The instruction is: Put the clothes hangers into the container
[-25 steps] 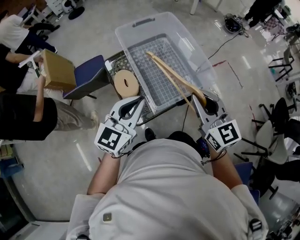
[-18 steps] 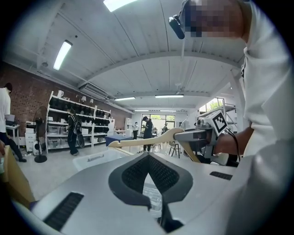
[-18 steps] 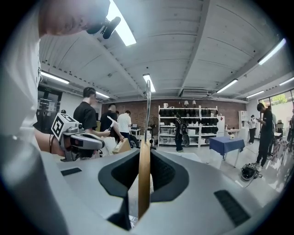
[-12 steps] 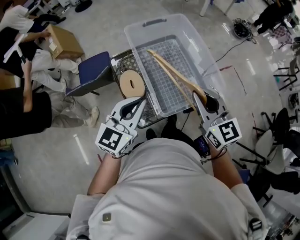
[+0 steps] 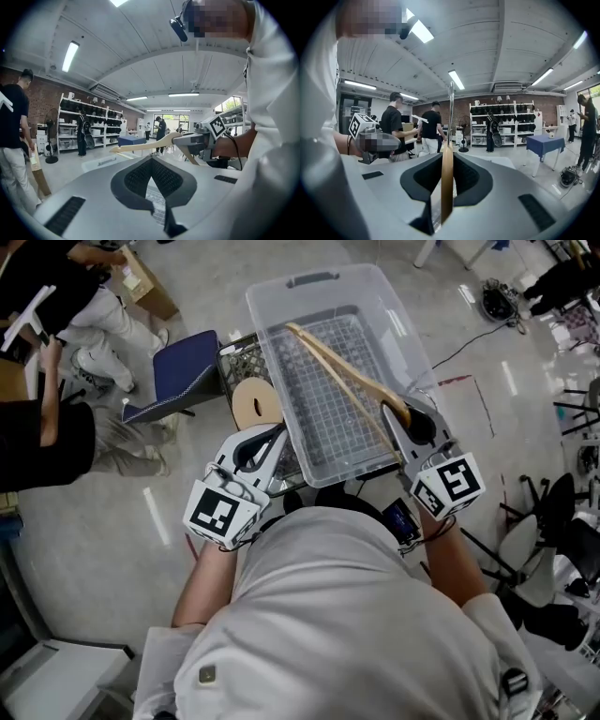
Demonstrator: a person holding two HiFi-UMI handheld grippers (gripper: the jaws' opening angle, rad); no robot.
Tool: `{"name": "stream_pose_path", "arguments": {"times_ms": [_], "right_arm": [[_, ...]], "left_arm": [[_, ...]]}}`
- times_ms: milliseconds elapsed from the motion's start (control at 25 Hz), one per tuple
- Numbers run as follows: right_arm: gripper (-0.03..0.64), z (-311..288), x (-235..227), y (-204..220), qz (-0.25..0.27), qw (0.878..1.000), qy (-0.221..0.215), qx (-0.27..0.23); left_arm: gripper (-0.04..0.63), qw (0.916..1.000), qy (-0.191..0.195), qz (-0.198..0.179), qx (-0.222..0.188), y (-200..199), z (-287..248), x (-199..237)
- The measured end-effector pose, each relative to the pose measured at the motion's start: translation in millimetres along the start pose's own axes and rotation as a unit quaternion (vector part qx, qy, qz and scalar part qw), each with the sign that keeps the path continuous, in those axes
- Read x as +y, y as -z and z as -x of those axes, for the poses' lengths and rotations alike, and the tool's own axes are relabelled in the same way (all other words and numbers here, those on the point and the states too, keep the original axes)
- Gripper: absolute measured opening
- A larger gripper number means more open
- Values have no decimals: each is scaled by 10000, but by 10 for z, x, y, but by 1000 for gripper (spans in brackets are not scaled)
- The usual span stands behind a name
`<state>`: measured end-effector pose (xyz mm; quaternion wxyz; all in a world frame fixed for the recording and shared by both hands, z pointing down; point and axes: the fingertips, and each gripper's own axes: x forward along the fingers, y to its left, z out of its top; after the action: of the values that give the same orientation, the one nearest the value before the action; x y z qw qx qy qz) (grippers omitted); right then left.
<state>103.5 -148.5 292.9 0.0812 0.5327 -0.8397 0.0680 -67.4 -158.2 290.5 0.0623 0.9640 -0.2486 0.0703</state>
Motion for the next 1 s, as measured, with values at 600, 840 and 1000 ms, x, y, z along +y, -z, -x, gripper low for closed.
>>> {"name": "stream_pose_path", "arguments": {"times_ms": [600,840,1000], "right_arm": [[63,-820,-805,521,65,9931,-868,788],[63,-1106,-1036,902,-58,9888,-1043,1067],[63,-1294,-1137,1228,-168,9846,-1156,1297]], "left_arm": [[17,9972,-568,322,368,156,-709,307],[17,9954,-661,498,491,281,-947,411],[17,9942,-702,595,552,386,-1101,476]]}}
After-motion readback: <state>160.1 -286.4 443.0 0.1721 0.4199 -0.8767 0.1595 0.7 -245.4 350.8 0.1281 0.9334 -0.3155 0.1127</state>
